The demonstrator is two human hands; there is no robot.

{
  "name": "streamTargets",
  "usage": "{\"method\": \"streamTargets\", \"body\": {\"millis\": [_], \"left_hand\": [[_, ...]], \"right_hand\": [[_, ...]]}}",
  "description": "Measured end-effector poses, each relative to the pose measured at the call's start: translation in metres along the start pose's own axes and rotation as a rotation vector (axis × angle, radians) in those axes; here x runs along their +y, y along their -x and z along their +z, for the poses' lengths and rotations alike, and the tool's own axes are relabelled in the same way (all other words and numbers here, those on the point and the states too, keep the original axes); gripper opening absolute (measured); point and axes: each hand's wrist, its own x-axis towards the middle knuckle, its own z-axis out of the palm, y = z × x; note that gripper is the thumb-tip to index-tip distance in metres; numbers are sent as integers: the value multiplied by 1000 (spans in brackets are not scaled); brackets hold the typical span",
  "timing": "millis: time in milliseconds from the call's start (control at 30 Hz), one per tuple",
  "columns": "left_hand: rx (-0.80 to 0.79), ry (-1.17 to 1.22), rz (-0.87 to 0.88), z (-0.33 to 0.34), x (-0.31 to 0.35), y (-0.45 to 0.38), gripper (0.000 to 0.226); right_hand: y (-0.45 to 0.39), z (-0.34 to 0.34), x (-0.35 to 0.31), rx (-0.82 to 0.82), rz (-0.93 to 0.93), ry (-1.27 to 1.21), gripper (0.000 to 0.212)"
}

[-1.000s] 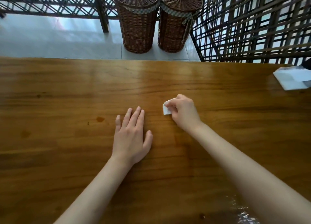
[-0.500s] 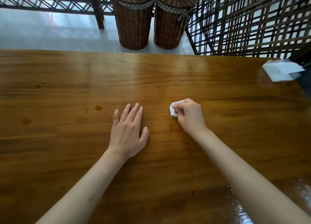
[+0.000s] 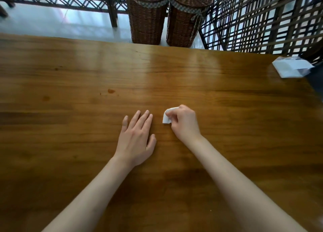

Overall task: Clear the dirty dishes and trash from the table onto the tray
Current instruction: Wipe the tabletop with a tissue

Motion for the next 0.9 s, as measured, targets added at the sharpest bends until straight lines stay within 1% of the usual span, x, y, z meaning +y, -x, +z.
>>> {"method": "streamTargets", "body": {"millis": [67, 100, 200, 233, 267, 300, 367, 400, 433, 467, 533, 567, 600, 667, 700, 733, 833, 900], "left_hand": [[7, 3, -14, 0, 0, 6, 65], [9, 16, -19, -1, 0, 10, 65], [12, 21, -17, -5, 1, 28, 65], [9, 12, -18, -6, 0, 33, 65], [3, 9, -23, -6, 1, 39, 64], [-1, 13, -34, -6, 1, 42, 62], [-5, 28, -63, -6, 3, 47, 58], [-9, 35, -73, -6, 4, 49, 57], [-9, 40, -77, -7, 5, 51, 57], [-4, 43, -76, -7, 4, 54, 56], [10, 50, -67, -10, 2, 63, 57], [14, 53, -63, -12, 1, 67, 58], [19, 58, -63, -14, 0, 71, 60], [24, 83, -79, -18, 0, 81, 65], [23, 90, -80, -19, 2, 87, 66], [16, 86, -69, -20, 3, 95, 67], [-48, 19, -5, -18, 5, 121, 80], [-85, -26, 3, -16, 2, 137, 90]], "right_hand": [[16, -6, 2, -82, -102, -1, 27], [17, -14, 11, -75, -85, 15, 30], [18, -38, 44, 88, 155, 79, 33], [23, -38, 46, 106, 196, 96, 33], [31, -35, 39, 95, 195, 94, 32], [41, -28, 27, 69, 165, 62, 30], [65, -13, 4, -4, 41, -9, 26], [73, -11, 0, -28, -16, -21, 27], [74, -15, 2, -43, -32, -22, 29], [71, -21, 9, -45, 7, -6, 31], [66, -32, 20, -21, 144, 46, 33], [69, -33, 16, -14, 170, 46, 32], [77, -30, 6, -25, 137, 23, 30], [104, -15, -19, -106, -9, -30, 28], [115, -12, -26, -128, -49, -60, 27], [120, -12, -28, -122, -51, -83, 27], [115, -16, -22, -48, 58, -60, 24], [125, -15, -30, -67, 32, -41, 22]]}}
